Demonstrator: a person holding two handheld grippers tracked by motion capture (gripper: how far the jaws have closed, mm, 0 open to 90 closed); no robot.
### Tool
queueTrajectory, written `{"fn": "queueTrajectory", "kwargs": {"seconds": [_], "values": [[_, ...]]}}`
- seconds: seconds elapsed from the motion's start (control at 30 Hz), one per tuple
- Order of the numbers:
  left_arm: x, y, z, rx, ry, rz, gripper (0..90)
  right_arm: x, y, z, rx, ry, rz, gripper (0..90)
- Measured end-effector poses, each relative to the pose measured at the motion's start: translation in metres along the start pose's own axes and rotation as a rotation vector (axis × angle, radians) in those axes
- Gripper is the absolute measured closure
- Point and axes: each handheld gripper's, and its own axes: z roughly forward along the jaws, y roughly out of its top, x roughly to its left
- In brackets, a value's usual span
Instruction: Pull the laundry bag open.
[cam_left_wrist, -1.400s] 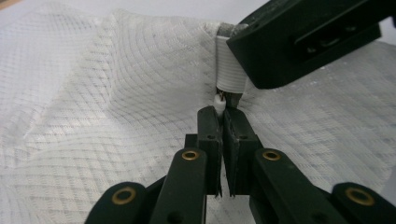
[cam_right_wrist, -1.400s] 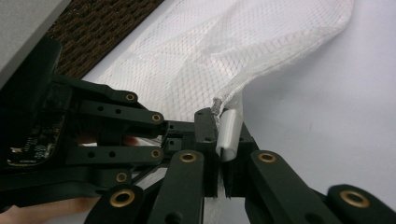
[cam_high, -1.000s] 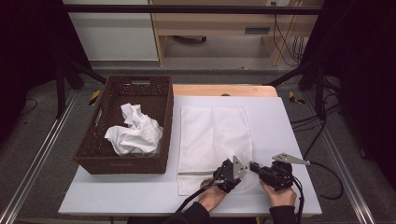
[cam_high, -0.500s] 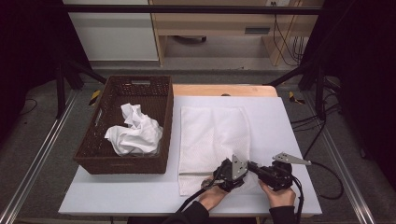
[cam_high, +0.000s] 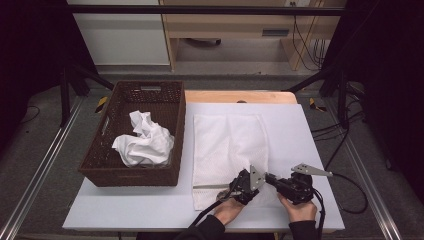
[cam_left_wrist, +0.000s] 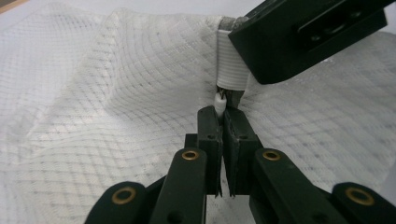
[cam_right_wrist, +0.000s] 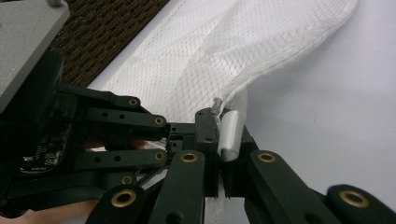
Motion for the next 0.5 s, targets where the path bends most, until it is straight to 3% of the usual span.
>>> {"fn": "queueTrajectory", "kwargs": {"seconds": [0.07, 0.23, 0.37, 0.5], "values": [[-0.0008, -0.0002, 0.0007, -0.015, 0.008, 0.002, 84.0, 0.0007, 0.0004, 0.0001, -0.002, 0.009, 0.001, 87.4], [-0.0001, 0.0025, 0.0034, -0.031, 0.058, 0.01, 60.2, 0.0007, 0.0005, 0.0, -0.001, 0.015, 0.001, 87.4], [0.0055, 0.003, 0.005, -0.039, 0.012, -0.068, 68.3, -0.001, 0.0009, -0.0016, -0.014, 0.034, 0.02, 87.4], [0.0046, 0.0017, 0.0041, -0.049, 0.037, -0.081, 74.3, -0.0008, 0.0007, -0.0012, -0.017, 0.029, 0.02, 87.4]]}}
